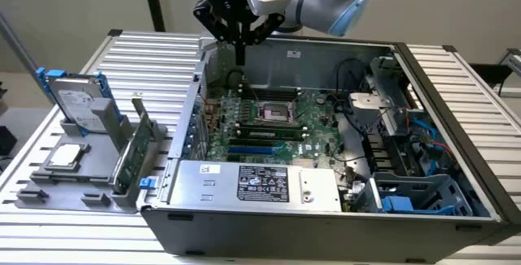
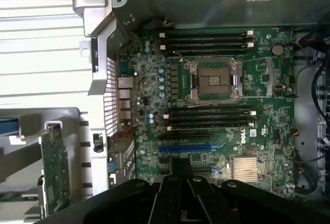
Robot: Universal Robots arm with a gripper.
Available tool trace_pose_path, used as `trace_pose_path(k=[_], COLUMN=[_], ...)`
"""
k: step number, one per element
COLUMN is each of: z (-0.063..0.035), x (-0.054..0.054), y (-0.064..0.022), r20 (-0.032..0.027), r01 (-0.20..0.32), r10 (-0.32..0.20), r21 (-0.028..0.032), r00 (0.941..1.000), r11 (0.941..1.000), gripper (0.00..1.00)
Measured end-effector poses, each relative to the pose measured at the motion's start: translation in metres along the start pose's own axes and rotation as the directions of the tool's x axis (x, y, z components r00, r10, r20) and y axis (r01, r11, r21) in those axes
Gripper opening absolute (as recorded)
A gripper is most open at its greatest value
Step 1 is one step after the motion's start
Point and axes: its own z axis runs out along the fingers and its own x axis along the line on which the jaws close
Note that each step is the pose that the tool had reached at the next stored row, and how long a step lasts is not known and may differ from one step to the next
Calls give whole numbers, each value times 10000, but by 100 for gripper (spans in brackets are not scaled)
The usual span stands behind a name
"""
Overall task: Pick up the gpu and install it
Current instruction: 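Reach for the gpu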
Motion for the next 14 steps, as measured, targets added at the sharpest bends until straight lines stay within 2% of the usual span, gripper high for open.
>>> trace_pose_path(k=[10, 14], z=[0, 1], x=[0, 1], y=[0, 0], r20=[-2, -45], r01=[0, -1], r10=[0, 1], r21=[5, 7], r00=[10000, 10000], r11=[10000, 10000], gripper=[11, 11])
